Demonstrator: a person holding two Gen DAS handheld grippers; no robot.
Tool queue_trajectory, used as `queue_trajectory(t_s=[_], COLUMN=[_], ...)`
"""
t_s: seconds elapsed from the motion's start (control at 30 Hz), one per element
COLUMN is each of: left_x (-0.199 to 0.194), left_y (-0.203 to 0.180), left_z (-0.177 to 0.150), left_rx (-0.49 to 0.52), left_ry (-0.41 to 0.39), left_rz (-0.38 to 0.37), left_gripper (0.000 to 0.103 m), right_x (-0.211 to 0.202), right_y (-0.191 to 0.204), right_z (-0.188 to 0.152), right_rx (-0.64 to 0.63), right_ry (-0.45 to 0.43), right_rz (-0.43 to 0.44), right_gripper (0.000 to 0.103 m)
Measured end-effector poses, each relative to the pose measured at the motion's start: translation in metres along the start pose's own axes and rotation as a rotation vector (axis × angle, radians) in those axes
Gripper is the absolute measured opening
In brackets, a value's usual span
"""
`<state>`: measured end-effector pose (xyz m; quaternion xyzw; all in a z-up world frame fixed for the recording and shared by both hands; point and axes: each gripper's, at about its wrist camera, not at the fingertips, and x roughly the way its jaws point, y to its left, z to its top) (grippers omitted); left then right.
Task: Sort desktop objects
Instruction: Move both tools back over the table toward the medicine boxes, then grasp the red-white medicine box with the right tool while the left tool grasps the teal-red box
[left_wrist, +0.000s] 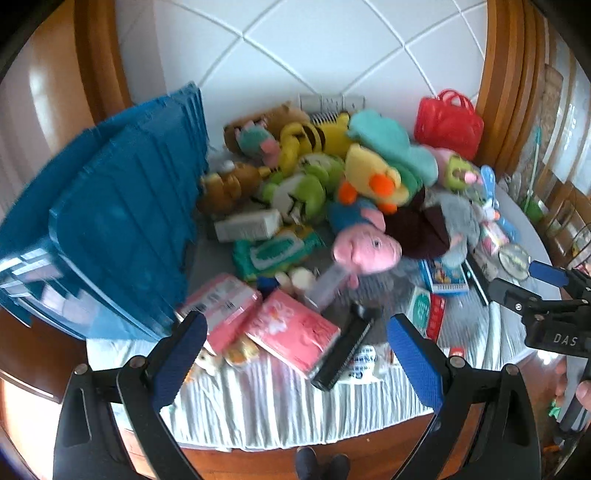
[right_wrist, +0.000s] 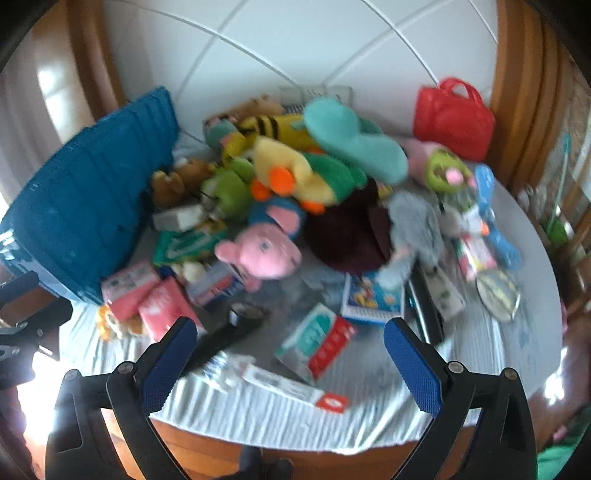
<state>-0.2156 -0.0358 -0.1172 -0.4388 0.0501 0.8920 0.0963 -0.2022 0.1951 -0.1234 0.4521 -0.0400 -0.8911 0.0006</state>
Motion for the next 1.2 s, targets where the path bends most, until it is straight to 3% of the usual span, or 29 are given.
queue_trajectory(t_s=[0.17,0.3,0.37,0.47,0.67,0.93,0.97,1.03,1.1,1.2], left_x=[0.033,0.056,0.063,0.074,0.092,0.100,0.100,0.099,0.099,0.102], left_y=[-0.006,-0.009,-0.012,-0.017,-0.030,-0.056,-0.059,-0.068,-0.077,-0.092], left_z=[-0.018,-0.032,-0.038,-0.045,-0.059,-0.079,-0.082,-0.085,-0.084,-0.079], left_rx=[0.022,0.041,0.041,0.041,0.031,-0.153,-0.176,-0.204,-0.213,-0.200], left_ry=[0.074,0.131,0.147,0.171,0.209,0.237,0.238,0.238,0.240,0.241], left_rz=[-0.025,-0.037,-0.035,-0.032,-0.015,0.097,0.110,0.140,0.155,0.166], left_gripper=[0.100,0.100,0.100,0.100,0.100,0.100,0.100,0.100,0.100,0.100], right_x=[0.028,0.052,0.064,0.079,0.109,0.149,0.152,0.162,0.164,0.159], right_y=[-0.009,-0.013,-0.013,-0.013,-0.018,-0.019,-0.017,-0.015,-0.017,-0.028], right_z=[-0.026,-0.047,-0.058,-0.074,-0.091,-0.101,-0.104,-0.109,-0.109,-0.106], right_rx=[-0.009,-0.012,-0.022,-0.048,-0.168,-0.443,-0.477,-0.533,-0.531,-0.512], right_ry=[0.082,0.151,0.184,0.224,0.288,0.362,0.367,0.379,0.386,0.379], right_rz=[-0.029,-0.024,-0.024,-0.021,0.019,0.148,0.162,0.198,0.241,0.296], right_gripper=[0.102,0.079,0.077,0.067,0.066,0.065,0.062,0.039,0.027,0.026])
